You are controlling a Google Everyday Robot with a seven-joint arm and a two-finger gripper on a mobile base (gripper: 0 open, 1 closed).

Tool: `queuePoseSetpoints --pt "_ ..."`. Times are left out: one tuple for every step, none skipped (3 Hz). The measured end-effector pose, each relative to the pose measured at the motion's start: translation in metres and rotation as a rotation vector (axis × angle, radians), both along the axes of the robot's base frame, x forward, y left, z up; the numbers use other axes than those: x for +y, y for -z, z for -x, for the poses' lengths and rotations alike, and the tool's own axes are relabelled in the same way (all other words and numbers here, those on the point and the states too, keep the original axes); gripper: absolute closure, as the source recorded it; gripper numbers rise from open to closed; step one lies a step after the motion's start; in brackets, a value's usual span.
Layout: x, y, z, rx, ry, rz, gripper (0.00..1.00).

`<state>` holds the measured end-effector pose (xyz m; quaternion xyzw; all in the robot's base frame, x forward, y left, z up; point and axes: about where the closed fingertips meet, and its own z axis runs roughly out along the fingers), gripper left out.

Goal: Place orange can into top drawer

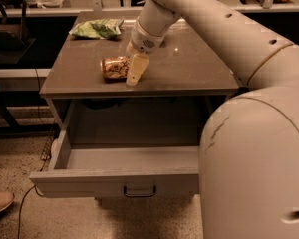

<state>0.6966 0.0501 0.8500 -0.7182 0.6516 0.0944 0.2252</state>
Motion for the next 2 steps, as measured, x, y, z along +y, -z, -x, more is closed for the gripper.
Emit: queuePoseSetpoints --pt "0.0041 0.0006 0.0003 0.008 -0.006 -0.015 0.48" --pt "0.0134 0.0042 0.0048 0.019 -0.028 -0.024 0.71"
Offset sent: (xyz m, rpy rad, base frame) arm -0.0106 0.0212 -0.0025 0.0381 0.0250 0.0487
